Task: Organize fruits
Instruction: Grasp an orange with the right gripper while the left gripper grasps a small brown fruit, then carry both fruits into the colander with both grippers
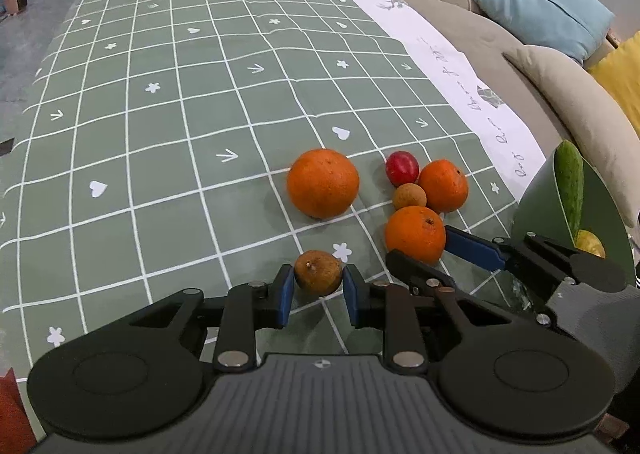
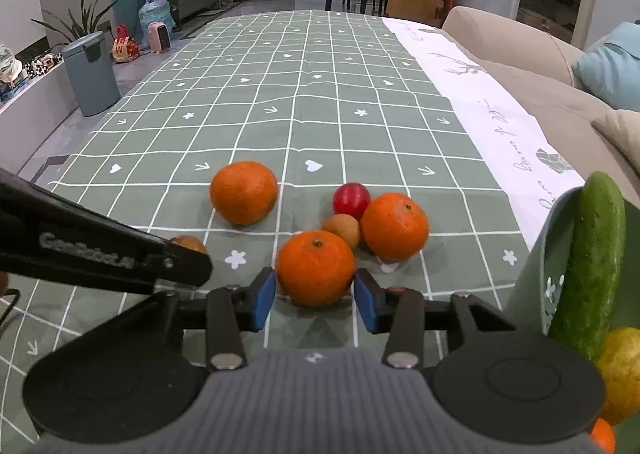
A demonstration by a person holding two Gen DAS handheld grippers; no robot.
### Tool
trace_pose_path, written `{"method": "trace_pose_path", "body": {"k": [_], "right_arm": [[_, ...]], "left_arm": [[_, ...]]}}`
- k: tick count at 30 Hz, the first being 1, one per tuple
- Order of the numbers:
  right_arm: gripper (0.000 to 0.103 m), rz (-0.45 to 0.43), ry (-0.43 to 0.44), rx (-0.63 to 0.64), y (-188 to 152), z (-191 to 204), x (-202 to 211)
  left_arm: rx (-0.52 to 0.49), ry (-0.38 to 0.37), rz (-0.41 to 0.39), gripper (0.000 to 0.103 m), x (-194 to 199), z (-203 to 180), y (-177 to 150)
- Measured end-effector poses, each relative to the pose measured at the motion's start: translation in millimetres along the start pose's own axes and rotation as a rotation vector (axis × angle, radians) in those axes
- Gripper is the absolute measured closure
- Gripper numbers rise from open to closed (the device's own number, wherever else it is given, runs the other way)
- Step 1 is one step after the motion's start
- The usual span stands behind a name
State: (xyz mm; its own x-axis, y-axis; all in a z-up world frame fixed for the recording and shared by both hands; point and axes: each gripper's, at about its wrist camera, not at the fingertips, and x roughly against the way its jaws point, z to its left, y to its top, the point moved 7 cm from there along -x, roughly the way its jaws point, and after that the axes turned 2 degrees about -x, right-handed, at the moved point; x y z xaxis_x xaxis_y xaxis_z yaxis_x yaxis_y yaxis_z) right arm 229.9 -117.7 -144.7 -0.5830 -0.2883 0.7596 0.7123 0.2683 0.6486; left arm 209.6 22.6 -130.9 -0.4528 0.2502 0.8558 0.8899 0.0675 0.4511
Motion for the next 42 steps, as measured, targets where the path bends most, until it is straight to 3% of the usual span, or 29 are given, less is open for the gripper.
{"method": "trace_pose_path", "body": {"k": [9, 21, 32, 42], "right_arm": [[0.064, 0.003, -0.005, 0.02, 2, 3, 6], [0.065, -0.03, -0.011, 0.033, 0, 2, 74], [0.065, -0.03, -0.075, 0.014, -14, -42, 143], [0.065, 0.08, -0.099, 0.011, -28, -106, 170]], "left_arm": [[-0.013, 0.003, -0.016, 0.074, 15, -7, 0], [-0.027, -0.034, -0.049, 0.074, 55, -31, -10], [-0.17, -0.133, -0.073, 0.074, 79, -103, -7], [-0.277, -0.229, -0.037, 0.074, 65, -175, 9]]}}
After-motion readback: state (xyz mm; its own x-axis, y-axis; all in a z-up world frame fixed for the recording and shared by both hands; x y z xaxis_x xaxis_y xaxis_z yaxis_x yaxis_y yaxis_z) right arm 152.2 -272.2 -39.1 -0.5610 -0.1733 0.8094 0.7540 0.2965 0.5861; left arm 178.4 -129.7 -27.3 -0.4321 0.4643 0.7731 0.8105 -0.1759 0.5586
